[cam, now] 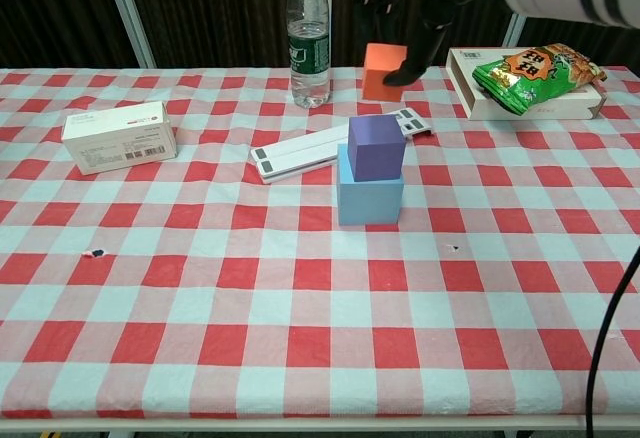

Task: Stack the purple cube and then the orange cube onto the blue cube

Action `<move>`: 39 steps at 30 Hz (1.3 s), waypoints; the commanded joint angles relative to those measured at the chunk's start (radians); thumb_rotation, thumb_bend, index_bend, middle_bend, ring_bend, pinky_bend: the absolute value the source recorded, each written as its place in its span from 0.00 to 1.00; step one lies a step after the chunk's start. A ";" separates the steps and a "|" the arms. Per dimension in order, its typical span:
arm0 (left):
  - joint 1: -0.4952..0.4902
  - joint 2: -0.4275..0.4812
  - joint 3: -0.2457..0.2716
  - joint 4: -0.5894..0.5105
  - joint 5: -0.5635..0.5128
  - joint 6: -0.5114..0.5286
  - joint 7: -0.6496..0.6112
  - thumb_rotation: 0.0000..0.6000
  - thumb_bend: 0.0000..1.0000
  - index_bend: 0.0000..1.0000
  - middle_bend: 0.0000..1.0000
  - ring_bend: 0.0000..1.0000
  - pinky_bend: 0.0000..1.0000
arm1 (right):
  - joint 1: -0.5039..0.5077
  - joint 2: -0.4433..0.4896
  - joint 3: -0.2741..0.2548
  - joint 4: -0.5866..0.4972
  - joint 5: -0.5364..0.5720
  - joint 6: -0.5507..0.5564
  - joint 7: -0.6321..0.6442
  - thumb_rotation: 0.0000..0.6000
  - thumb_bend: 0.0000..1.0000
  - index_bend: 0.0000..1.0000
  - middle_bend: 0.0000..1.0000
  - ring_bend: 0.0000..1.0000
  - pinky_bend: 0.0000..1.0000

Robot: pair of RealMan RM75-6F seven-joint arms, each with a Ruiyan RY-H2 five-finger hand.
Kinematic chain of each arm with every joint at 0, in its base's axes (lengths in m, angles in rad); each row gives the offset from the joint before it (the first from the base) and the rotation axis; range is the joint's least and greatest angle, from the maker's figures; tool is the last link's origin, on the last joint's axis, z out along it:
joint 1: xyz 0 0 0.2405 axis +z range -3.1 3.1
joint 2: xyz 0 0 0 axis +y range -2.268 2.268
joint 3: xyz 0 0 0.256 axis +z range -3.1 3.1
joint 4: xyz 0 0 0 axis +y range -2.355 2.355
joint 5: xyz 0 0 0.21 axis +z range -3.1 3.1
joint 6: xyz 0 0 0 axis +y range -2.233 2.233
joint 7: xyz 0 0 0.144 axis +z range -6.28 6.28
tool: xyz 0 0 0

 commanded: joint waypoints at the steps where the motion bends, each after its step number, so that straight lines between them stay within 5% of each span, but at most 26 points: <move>1: 0.001 -0.003 0.001 0.008 -0.003 -0.003 -0.009 1.00 0.08 0.24 0.22 0.16 0.29 | 0.029 -0.037 -0.002 0.014 0.035 0.025 -0.026 1.00 0.22 0.45 0.50 0.21 0.12; 39: 0.005 -0.012 -0.001 0.038 -0.012 -0.005 -0.031 1.00 0.08 0.24 0.22 0.16 0.29 | 0.085 -0.005 -0.087 0.151 0.047 -0.158 0.065 1.00 0.21 0.45 0.48 0.21 0.12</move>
